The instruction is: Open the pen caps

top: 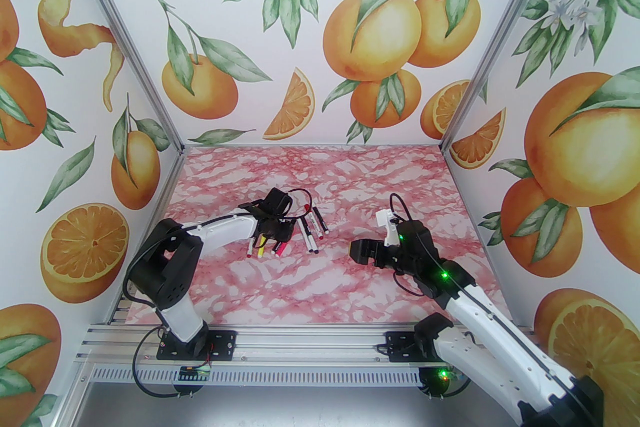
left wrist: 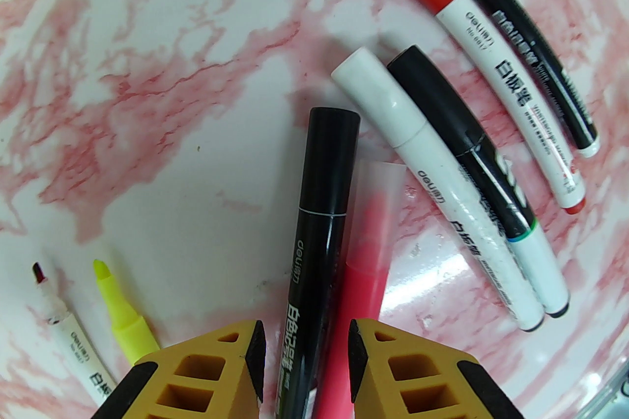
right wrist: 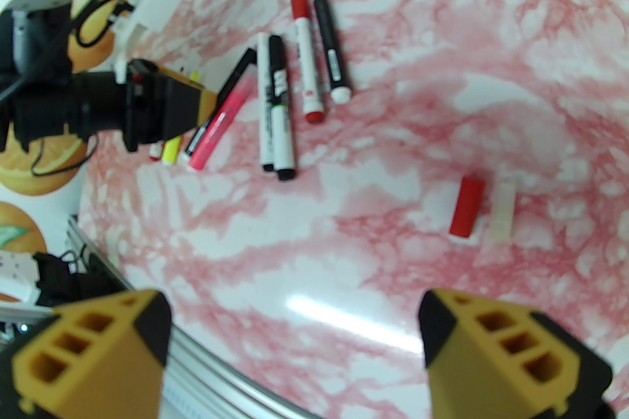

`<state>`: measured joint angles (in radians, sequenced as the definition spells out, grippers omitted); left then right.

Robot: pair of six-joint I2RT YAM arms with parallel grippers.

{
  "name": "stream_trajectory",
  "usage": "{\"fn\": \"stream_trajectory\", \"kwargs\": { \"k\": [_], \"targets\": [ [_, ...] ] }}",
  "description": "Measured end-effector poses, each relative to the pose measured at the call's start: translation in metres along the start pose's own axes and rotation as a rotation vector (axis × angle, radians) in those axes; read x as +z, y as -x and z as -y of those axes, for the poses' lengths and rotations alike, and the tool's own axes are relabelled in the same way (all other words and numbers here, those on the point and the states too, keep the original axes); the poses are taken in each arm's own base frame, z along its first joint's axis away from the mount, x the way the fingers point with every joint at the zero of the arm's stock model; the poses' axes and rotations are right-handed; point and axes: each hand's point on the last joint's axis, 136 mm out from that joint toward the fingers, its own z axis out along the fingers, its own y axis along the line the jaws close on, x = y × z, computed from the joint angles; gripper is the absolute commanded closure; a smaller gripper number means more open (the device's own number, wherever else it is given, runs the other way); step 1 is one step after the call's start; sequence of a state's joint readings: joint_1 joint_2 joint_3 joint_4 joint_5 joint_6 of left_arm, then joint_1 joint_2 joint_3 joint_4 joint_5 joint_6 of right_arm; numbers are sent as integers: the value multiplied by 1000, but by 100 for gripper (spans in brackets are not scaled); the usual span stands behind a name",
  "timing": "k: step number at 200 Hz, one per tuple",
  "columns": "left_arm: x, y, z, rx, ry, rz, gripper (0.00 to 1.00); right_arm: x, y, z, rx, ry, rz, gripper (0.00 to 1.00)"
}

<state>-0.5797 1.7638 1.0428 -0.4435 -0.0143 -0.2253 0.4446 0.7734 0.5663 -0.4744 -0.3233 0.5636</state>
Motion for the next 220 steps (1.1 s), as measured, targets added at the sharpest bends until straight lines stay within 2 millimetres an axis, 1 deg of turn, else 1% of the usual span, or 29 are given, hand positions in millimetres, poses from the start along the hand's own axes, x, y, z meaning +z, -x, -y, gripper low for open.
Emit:
{"fn": "stream_trajectory", "kwargs": {
  "k": [25,94,118,150,161,181,220],
  "targets": [
    [5,0,-3,4,0,-12,68,-1,0,0,-1,1,3,11],
    [7,-1,-6,4,-2,-21,70,0,0,-1,-2,2,1,12],
    [14,0,-6,3,1,-39,71,0,0,-1,-2,2,1,11],
    [18,4,-6,2,7,-54,75,0,0,0,-1,2,1,11],
    [17,4,-7,3,13,-61,79,0,-1,0,-1,1,0,11],
    [17,4,-7,3,18,-67,84,0,-1,0,0,1,0,11],
    [15,5,-7,3,16,-65,86,2,-6,4,19,-7,-11,12]
  ]
}}
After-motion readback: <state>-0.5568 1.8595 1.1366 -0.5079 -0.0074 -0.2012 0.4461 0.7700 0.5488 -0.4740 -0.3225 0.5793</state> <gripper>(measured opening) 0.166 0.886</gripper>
